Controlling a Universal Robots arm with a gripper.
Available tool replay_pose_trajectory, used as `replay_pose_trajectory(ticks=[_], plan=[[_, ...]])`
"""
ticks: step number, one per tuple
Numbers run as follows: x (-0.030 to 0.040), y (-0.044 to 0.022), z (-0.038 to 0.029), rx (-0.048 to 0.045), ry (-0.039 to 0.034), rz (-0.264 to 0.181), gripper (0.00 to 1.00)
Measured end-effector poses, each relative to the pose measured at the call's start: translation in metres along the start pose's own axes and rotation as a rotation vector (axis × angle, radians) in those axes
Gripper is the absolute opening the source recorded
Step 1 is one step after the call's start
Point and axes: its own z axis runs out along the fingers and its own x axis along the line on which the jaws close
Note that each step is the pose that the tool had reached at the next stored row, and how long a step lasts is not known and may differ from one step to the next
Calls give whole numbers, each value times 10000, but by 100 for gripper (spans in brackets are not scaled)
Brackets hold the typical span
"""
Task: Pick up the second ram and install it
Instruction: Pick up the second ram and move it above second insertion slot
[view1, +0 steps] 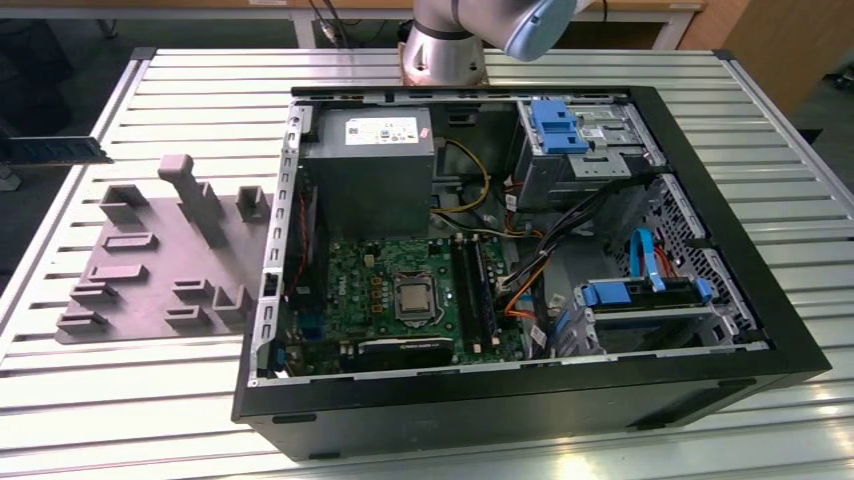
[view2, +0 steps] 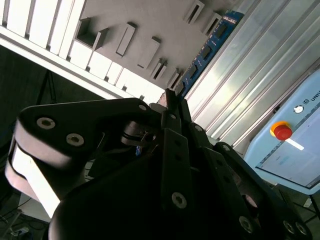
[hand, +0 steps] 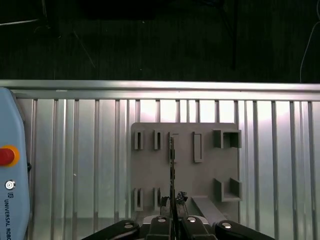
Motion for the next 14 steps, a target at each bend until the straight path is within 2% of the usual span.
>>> replay_pose_trajectory(ticks=[14], plan=[[-1,-40,-6,-2,2,1,14]])
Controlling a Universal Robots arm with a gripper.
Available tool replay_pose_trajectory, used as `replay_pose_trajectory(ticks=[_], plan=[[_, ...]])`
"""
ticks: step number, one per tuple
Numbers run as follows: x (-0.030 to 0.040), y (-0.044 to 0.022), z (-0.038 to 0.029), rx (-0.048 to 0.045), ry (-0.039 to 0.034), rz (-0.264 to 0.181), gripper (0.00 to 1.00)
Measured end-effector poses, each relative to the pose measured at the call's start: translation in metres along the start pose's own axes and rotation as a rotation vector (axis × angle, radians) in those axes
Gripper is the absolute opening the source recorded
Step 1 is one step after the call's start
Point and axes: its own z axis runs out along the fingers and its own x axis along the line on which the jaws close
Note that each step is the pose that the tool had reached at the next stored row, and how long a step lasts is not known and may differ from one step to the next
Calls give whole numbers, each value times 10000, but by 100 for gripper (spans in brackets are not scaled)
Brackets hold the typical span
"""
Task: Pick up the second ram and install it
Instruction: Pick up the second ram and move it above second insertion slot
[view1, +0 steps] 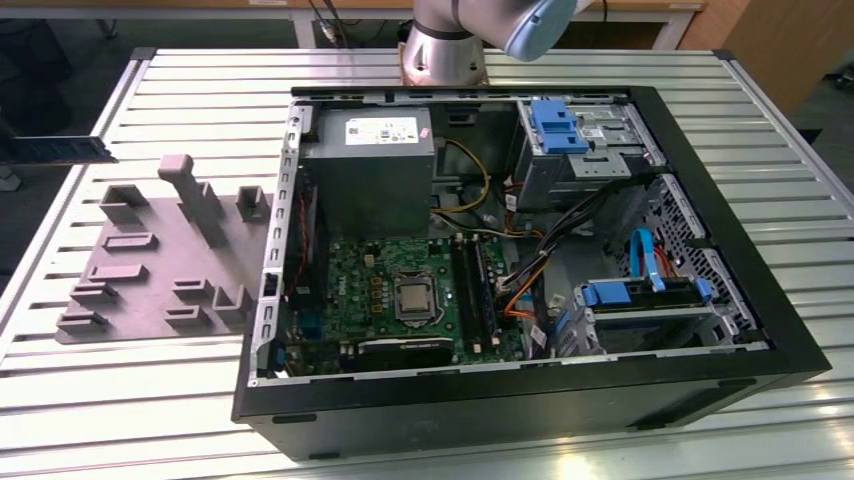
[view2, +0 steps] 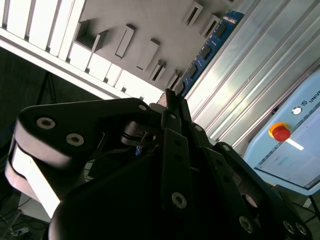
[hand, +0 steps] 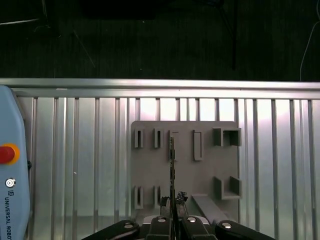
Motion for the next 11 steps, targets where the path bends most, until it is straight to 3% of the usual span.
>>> replay_pose_trajectory(ticks=[11], plan=[[-1,-54,-2,0,0,0,14]])
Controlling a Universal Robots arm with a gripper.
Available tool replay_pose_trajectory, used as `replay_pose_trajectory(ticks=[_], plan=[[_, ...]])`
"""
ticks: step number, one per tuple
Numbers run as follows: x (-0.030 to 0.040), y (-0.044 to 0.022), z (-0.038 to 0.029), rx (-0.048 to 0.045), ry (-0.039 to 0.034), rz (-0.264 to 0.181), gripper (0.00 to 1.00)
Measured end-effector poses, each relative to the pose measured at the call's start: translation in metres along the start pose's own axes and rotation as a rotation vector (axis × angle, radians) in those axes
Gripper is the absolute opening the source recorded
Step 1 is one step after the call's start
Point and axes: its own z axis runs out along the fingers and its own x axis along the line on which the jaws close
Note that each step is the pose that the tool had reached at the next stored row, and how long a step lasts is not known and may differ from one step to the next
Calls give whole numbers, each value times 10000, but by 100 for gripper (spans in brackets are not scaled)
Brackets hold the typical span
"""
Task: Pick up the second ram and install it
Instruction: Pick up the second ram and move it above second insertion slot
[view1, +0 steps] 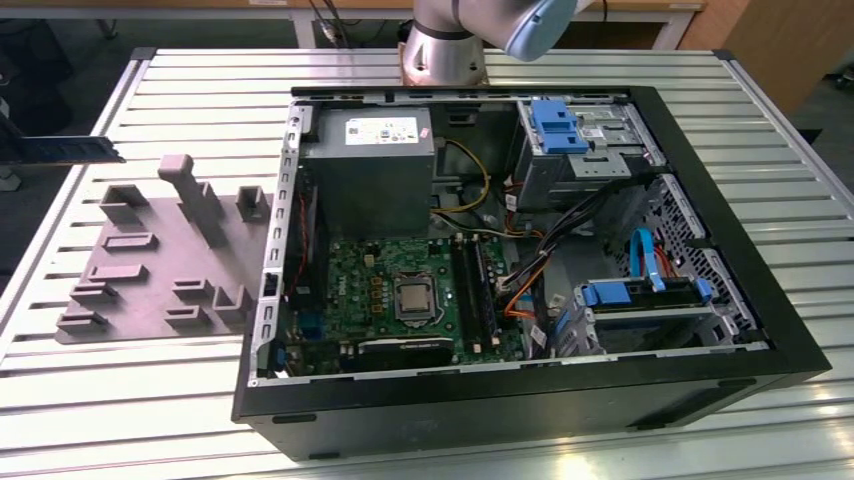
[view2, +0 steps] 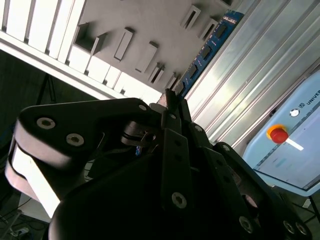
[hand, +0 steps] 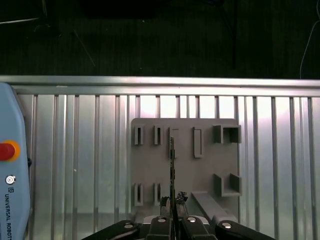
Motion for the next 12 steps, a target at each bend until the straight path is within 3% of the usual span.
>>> replay_pose_trajectory(ticks=[12], plan=[[-1,-48,-2,0,0,0,14]])
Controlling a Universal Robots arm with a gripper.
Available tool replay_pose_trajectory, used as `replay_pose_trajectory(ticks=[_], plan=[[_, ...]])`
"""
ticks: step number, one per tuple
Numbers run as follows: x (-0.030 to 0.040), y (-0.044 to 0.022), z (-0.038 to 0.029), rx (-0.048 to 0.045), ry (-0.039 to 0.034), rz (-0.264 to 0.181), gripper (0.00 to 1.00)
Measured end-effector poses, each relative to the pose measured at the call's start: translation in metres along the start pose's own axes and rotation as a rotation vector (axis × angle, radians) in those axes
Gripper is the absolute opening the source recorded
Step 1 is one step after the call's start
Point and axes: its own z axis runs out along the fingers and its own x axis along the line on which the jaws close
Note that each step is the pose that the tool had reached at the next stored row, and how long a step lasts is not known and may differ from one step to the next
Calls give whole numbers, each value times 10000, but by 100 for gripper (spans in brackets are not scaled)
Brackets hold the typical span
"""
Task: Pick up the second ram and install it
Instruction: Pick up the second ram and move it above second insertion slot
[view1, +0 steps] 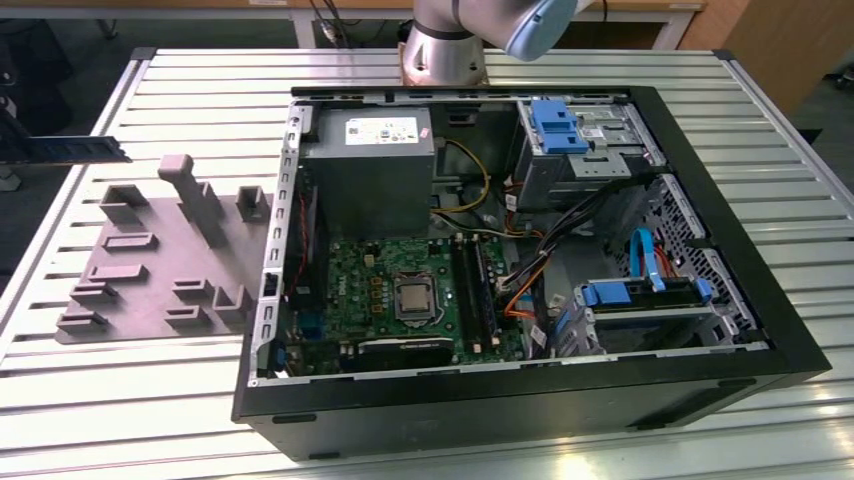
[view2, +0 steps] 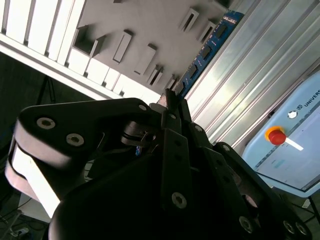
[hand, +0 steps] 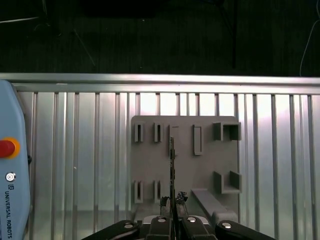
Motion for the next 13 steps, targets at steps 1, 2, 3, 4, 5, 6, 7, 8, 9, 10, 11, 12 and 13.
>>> replay_pose_trajectory(ticks=[1,2,3,4,5,6,7,8,9,10,11,12,13], plan=[[0,-4,0,0,0,1,14],[0,-8,0,0,0,0,14],[0,-12,-1,-1,0,0,14],[0,-21,-1,0,0,0,14],[0,-25,-1,0,0,0,14],[0,-29,-1,0,0,0,14],[0,-33,-1,0,0,0,14],[0,-37,-1,1,-1,0,14],[0,-41,-1,0,0,0,14],[-1,-44,-2,0,0,1,14],[-1,-48,-2,0,0,0,14],[-1,-51,-1,1,-1,0,14],[-1,-55,-2,0,0,0,14]])
